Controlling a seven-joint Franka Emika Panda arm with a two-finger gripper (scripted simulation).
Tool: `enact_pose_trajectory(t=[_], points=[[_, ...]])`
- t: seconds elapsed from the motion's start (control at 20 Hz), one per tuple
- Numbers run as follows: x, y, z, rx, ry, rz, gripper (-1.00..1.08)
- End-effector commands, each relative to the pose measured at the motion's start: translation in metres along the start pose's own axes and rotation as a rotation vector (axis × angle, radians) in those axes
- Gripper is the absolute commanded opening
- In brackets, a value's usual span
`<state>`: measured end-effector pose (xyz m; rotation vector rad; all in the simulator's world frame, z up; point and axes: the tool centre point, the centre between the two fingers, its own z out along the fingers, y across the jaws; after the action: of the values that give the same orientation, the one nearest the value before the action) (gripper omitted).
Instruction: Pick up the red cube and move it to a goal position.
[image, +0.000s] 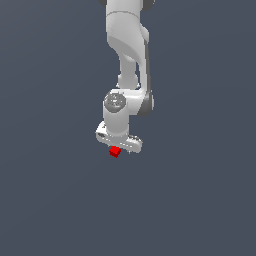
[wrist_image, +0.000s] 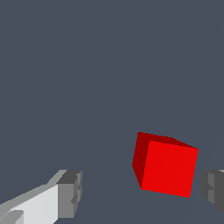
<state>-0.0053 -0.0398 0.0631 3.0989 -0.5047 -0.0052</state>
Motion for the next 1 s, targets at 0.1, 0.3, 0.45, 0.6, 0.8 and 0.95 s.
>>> enact_pose_trajectory(t=[0.1, 0.3, 0.45, 0.6, 0.8, 0.95], points=[[0.001, 0.017, 0.027, 0.0, 0.003, 0.11, 1.0], [0.001, 0.026, 0.041, 0.001, 0.003, 0.167, 1.0], [0.0, 0.029, 0.045, 0.002, 0.003, 0.184, 1.0], [0.0, 0.027, 0.044, 0.002, 0.003, 0.178, 1.0], [0.0, 0.027, 0.043, 0.003, 0.003, 0.174, -1.0], [0.0, 0.027, 0.043, 0.003, 0.003, 0.174, -1.0]])
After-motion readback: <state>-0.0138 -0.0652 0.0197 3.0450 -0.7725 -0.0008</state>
